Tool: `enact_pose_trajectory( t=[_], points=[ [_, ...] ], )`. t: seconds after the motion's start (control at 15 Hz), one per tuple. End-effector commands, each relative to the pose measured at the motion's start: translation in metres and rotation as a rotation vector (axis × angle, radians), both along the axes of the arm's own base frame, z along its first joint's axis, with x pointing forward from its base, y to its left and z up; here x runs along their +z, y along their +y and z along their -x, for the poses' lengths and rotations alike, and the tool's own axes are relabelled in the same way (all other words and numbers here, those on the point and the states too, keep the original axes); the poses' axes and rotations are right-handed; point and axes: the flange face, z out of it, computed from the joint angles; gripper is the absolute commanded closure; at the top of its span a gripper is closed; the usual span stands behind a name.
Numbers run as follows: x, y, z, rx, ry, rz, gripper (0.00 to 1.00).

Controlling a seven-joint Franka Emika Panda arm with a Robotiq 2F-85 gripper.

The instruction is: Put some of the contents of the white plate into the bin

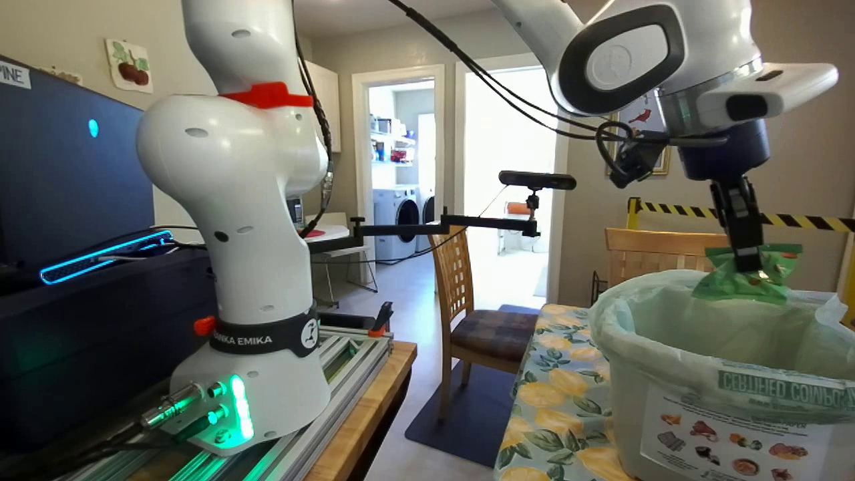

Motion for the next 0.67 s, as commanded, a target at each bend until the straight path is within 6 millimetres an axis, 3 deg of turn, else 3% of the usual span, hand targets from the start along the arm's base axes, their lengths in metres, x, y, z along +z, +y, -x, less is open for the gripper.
enact_pose_trajectory(
  t=[0.0, 0.07, 0.2, 0.4, 0.47, 0.6],
  points=[
    [-0.014, -0.006, 0.010, 0.031, 0.064, -0.014, 0.48],
    [-0.032, -0.030, 0.021, -0.026, 0.072, 0.058, 0.42],
    [-0.039, -0.069, 0.035, -0.071, 0.087, 0.125, 0.27],
    [-0.052, -0.146, 0.058, -0.168, 0.136, 0.231, 0.05],
    [-0.055, -0.169, 0.064, -0.203, 0.160, 0.265, 0.00],
    [-0.056, -0.207, 0.072, -0.277, 0.197, 0.337, 0.00]
  ],
)
